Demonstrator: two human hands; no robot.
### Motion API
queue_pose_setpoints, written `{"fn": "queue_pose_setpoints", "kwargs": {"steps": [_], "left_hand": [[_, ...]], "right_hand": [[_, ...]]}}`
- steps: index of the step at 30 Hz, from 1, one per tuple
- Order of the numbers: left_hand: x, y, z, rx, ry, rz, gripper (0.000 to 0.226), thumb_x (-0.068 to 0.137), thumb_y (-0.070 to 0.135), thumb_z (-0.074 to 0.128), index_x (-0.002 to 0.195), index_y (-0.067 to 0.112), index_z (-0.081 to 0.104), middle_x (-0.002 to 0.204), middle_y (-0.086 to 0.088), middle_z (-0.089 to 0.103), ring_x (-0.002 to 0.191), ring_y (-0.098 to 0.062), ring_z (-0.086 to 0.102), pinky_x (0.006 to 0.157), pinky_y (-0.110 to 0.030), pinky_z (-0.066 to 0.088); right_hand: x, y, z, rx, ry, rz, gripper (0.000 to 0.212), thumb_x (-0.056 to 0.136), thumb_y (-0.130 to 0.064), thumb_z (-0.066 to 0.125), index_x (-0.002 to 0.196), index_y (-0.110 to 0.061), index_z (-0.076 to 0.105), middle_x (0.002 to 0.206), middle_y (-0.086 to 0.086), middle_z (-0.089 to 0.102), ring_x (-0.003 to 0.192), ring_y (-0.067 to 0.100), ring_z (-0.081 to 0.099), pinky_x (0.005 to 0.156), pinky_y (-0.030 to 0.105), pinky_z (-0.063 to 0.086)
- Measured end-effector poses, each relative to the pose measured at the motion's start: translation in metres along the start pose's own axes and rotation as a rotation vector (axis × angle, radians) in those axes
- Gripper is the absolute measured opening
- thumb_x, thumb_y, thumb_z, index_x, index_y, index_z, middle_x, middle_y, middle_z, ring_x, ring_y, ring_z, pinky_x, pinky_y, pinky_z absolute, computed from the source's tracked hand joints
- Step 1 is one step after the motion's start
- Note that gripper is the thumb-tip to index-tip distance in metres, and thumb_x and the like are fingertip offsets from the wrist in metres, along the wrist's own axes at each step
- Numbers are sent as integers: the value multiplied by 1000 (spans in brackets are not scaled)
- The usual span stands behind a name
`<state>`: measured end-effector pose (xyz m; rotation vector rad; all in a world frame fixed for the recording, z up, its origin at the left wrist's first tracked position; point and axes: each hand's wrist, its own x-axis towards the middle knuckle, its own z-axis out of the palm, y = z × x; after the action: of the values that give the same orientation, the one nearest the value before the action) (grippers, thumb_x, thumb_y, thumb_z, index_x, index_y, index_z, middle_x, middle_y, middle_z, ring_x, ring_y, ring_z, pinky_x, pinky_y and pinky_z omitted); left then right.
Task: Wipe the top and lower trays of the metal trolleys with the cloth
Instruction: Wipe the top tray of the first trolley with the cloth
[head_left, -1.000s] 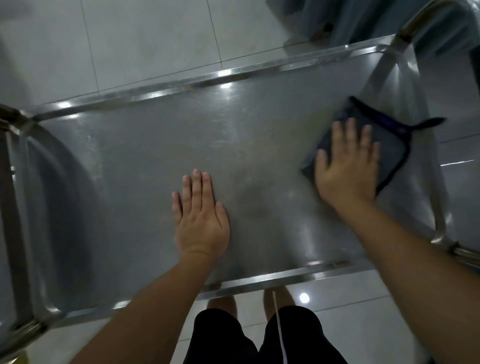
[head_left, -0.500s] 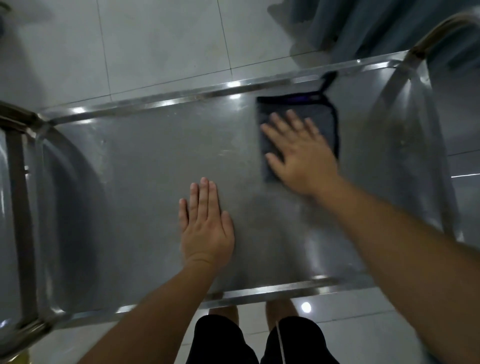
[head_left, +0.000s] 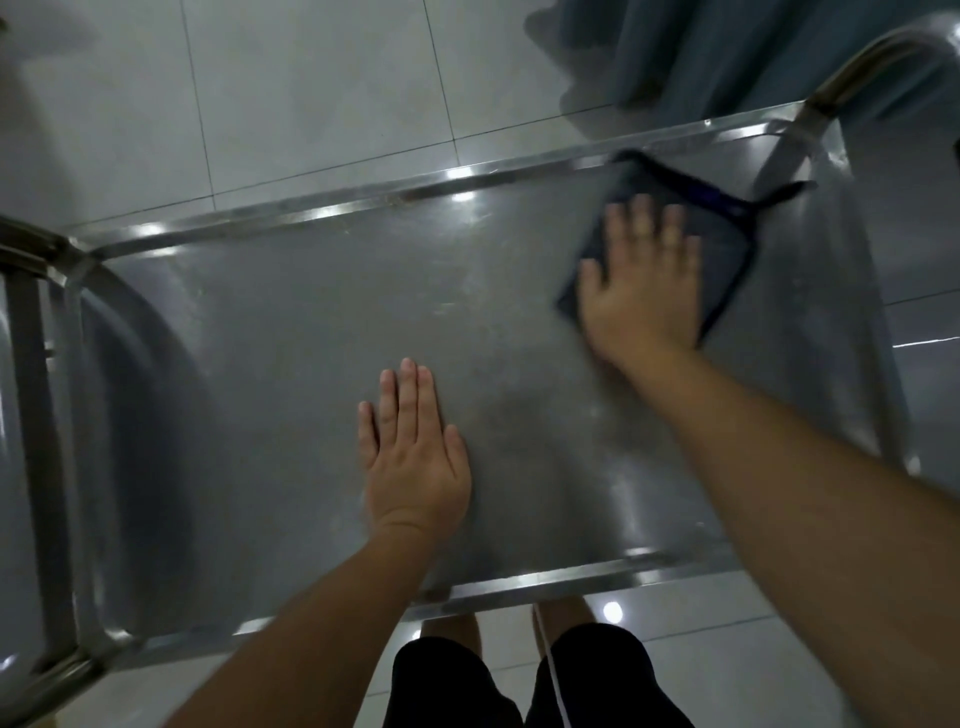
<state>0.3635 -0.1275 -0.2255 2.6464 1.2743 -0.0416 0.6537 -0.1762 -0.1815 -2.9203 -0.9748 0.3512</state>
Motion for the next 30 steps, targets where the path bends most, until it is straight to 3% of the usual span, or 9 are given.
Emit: {"fn": "queue_pose_setpoints", "kwargs": {"steps": [5,9,15,20,22,26,30], "left_hand": [[0,0,0,0,-23,-25,69,105,38,30,166,10,20,176,-4,9,164,-20,1,131,-51,5],[1,2,-3,-13,-23,-27,69,104,39,29,167,12,18,176,-4,10,164,-20,3,131,-51,6],[0,2,-4,-22,1,-12,72,102,39,32,168,11,20,176,-5,14,164,-21,5,130,-53,10],[0,2,-2,-26,25,-7,72,101,37,32,167,9,21,176,-6,16,163,-23,8,130,-54,11],[0,3,-2,-23,34,-6,72,101,37,33,167,9,22,176,-7,17,163,-23,10,130,-55,12],[-1,4,-2,-21,31,-4,72,101,37,32,167,10,18,176,-7,17,163,-24,9,130,-55,12],[1,5,-3,-7,25,-11,73,100,37,33,166,9,22,175,-7,17,163,-25,10,130,-55,11]], "right_hand": [[-37,-124,22,-63,-138,-548,69,102,-55,24,165,-31,13,174,-3,5,160,27,-3,127,51,-2],[-2,-115,17,-124,-148,-803,67,102,-59,22,165,-37,11,173,-9,4,160,19,-4,128,47,-2],[70,-19,-16,-119,-83,-594,69,99,-61,22,164,-37,18,173,-9,10,160,20,3,128,47,3],[99,115,-45,-109,-58,-169,73,100,-62,18,165,-31,9,174,-1,2,160,28,2,127,50,4],[101,150,-54,-158,-77,-142,76,99,-63,10,166,-27,8,174,3,2,159,29,4,127,50,5],[92,142,-50,-147,-54,-81,77,98,-62,10,166,-25,11,174,6,4,159,31,5,128,53,5],[48,56,-24,-68,-49,-124,76,98,-60,21,166,-26,15,173,9,8,159,37,4,127,56,5]]}}
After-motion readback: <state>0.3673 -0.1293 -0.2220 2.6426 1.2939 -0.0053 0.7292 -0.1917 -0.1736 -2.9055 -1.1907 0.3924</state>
